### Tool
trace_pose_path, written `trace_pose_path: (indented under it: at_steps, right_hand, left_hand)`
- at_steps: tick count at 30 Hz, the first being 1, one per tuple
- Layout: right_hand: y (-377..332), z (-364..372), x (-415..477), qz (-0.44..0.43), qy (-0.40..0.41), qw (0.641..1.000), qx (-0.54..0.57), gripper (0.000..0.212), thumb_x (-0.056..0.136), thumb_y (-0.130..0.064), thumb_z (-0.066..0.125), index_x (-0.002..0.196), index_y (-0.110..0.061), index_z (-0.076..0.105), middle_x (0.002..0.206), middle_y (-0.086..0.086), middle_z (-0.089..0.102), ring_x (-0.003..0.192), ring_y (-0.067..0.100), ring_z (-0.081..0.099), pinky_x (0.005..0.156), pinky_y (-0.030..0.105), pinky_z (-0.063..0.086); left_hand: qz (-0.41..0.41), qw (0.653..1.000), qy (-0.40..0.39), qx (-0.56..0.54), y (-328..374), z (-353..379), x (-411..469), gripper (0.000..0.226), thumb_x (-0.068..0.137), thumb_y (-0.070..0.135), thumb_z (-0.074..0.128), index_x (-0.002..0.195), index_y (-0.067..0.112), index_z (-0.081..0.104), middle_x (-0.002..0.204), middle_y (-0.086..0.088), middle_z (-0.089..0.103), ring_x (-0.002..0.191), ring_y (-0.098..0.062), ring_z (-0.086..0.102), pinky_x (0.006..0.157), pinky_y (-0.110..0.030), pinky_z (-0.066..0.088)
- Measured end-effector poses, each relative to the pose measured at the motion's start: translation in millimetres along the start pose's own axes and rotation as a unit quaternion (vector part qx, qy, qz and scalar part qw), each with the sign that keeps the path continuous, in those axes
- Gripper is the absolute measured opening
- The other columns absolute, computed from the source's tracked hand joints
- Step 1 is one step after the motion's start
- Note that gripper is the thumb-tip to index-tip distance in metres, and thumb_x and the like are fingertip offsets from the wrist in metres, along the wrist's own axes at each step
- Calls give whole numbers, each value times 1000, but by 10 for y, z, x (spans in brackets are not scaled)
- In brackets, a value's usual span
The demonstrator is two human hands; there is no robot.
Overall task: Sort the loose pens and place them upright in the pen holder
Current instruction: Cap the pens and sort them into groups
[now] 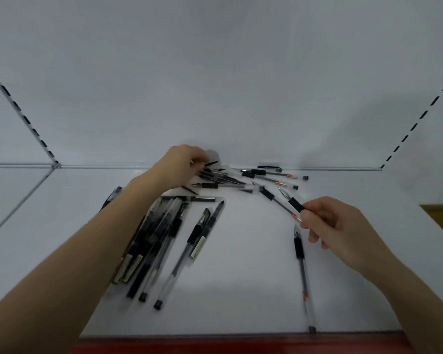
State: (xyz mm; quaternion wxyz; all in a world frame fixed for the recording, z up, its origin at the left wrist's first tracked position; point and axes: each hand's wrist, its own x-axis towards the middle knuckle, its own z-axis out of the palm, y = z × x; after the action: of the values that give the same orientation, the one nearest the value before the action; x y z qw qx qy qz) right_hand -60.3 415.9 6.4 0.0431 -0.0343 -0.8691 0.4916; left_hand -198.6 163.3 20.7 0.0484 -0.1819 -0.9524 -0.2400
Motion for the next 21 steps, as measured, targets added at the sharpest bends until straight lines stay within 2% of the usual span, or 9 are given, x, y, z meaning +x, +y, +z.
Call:
trace_pose_path:
  at_steps: [2,3,7,11,15,18,21]
  right_hand:
    - [0,0,0,-2,0,1000,-2,10,88,-15,58,81,-22,60,67,-3,65,47,1,57,48,8,40]
    - [1,2,-1,-3,-2,1000,-4,9,88,-15,57,82,-22,60,68,-3,66,48,1,58,48,7,40]
    - [2,24,5,-7,-14,1000,-5,8,89,-15,56,84,-21,60,68,0,65,49,1,58,49,8,40]
    - [-2,39,12,-13,-16,1000,-9,7,88,-16,57,84,-20,61,66,-1,65,48,1,57,49,9,41]
    - [-31,54,-9,-9,-20,1000,-1,10,88,-14,57,82,-22,60,69,-1,65,49,1,57,48,7,41]
    - [-62,66,-28,-8,-27,1000,-9,11,89,-15,56,82,-22,59,73,0,66,49,1,58,48,6,41]
    - [-116,60,-48,-17,-19,1000,-5,11,89,-15,56,82,-23,59,75,-1,67,51,1,59,49,6,41]
  left_hand:
    - [-16,999,42,-17,-29,-86,-30,22,89,3,51,107,2,64,110,-14,66,102,-26,59,81,-14,33]
    - [-20,999,36,-7,-49,-125,-47,20,88,4,52,104,2,65,108,-13,66,99,-26,58,80,-14,33]
    - [-36,998,-48,38,-104,-194,-132,14,85,15,61,94,6,66,92,-6,62,85,-17,54,76,-23,37]
    - [-72,990,-101,61,-164,-214,-200,18,83,25,65,94,10,65,82,2,55,82,-16,51,75,-26,36]
    - [-83,986,-136,45,-179,-209,-243,13,82,24,66,88,13,66,78,2,57,70,-11,52,71,-24,36]
    - [-76,987,-130,62,-137,-210,-260,13,84,24,64,86,11,62,78,3,54,77,-16,51,71,-26,36]
    - [-62,994,-69,62,-36,-265,-315,14,87,22,59,89,9,57,84,-2,55,81,-18,49,71,-26,35]
